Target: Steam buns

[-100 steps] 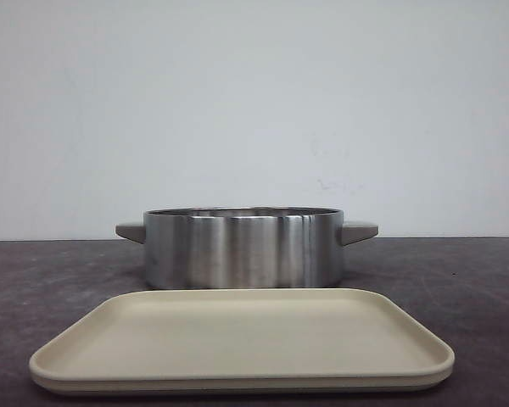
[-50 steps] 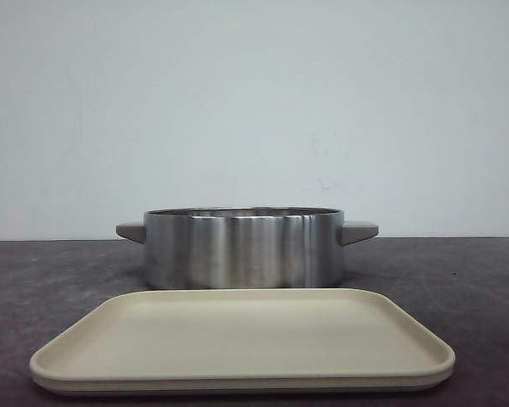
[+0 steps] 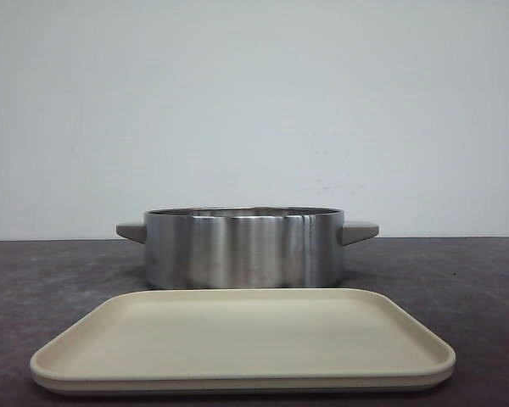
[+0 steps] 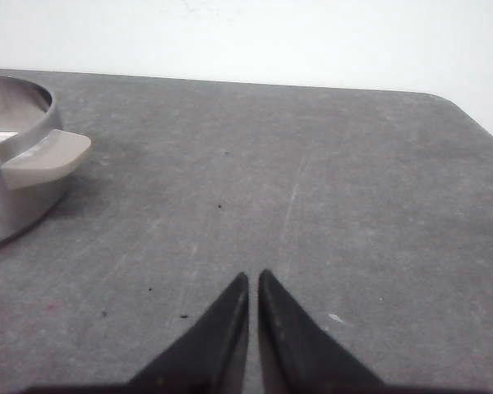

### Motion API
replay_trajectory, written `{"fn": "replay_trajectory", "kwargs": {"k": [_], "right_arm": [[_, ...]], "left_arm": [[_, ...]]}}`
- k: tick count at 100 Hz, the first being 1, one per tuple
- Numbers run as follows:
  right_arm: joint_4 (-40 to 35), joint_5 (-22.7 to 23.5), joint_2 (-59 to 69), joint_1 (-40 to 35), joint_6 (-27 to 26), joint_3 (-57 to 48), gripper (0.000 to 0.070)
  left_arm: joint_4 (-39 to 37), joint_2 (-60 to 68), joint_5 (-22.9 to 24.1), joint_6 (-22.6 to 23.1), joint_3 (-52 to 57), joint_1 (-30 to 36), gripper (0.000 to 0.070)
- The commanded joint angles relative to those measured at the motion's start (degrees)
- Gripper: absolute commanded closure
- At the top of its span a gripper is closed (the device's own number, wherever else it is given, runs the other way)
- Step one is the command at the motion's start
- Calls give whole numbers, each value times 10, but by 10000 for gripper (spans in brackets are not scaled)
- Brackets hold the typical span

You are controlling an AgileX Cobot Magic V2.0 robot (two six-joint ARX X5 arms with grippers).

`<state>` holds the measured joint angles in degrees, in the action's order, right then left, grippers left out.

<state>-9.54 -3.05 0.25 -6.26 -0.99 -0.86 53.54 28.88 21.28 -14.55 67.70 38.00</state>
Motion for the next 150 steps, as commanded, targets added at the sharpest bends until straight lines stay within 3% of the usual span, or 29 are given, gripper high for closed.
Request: {"fn": "replay_trajectory", "kwargs": {"k": [1, 61, 73, 85, 104, 128, 150], "right_arm": [[5, 0, 0, -1, 6, 2, 687], [5, 1, 0, -1, 6, 2, 687], [5, 1, 0, -1, 6, 2, 687], [5, 1, 0, -1, 6, 2, 687], [5, 1, 0, -1, 6, 2, 687], [5, 1, 0, -1, 6, 2, 687], [5, 0, 0, -1, 6, 2, 687]], "left_arm": [[-8, 3, 3, 0, 8, 4, 685], [-8, 3, 3, 0, 8, 4, 685], [-7, 3, 3, 33, 8, 4, 685], [-18, 0, 3, 35, -11, -13, 685], [-156, -47, -29, 18, -171, -93, 685], [-398, -143, -130, 6, -440, -175, 685], [-445, -236, -154, -3, -575, -236, 685]]}}
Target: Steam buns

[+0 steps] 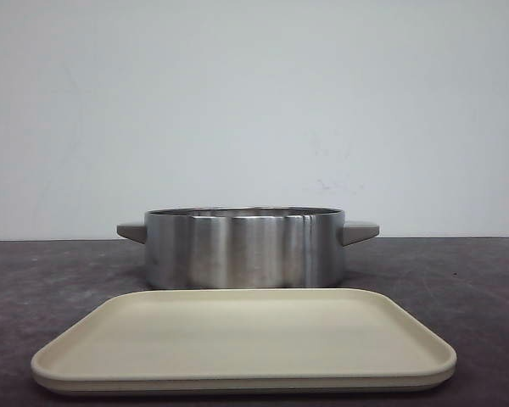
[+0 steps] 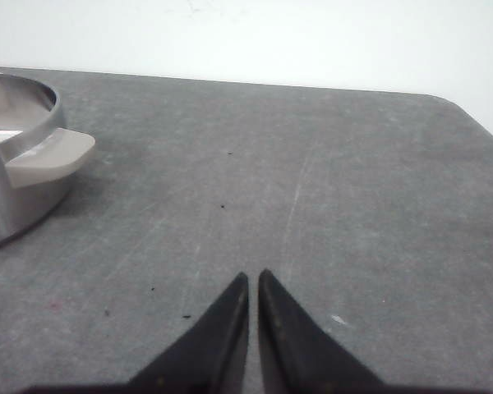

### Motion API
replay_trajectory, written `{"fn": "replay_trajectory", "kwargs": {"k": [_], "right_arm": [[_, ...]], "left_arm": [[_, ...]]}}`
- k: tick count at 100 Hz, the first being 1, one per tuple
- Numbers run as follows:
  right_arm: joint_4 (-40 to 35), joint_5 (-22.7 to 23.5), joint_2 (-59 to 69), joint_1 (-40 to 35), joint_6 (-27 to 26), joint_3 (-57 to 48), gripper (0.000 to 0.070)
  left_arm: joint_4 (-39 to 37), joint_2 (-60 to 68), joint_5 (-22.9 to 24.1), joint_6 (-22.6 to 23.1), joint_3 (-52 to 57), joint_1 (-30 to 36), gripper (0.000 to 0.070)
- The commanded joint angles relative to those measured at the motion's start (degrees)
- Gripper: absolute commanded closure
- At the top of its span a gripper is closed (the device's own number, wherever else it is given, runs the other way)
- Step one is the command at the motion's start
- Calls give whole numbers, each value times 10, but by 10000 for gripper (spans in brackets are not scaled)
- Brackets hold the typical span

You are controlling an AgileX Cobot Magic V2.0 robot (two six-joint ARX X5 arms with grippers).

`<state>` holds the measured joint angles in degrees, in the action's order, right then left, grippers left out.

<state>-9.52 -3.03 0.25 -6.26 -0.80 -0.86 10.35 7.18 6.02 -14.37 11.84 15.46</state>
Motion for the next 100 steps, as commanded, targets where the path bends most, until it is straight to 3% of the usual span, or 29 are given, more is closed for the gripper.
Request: {"fn": "replay_trajectory", "kwargs": {"k": [1, 42, 78, 100], "right_arm": [[5, 0, 0, -1, 4, 2, 687], [5, 0, 0, -1, 4, 2, 687], [5, 0, 0, -1, 4, 2, 687], [5, 0, 0, -1, 4, 2, 687]], "left_arm": [[-13, -23, -2, -4, -20, -13, 685], [-27, -70, -3, 40, -106, -105, 685], [4, -70, -5, 126, -111, -125, 685], [3, -70, -5, 112, -110, -126, 685]]}}
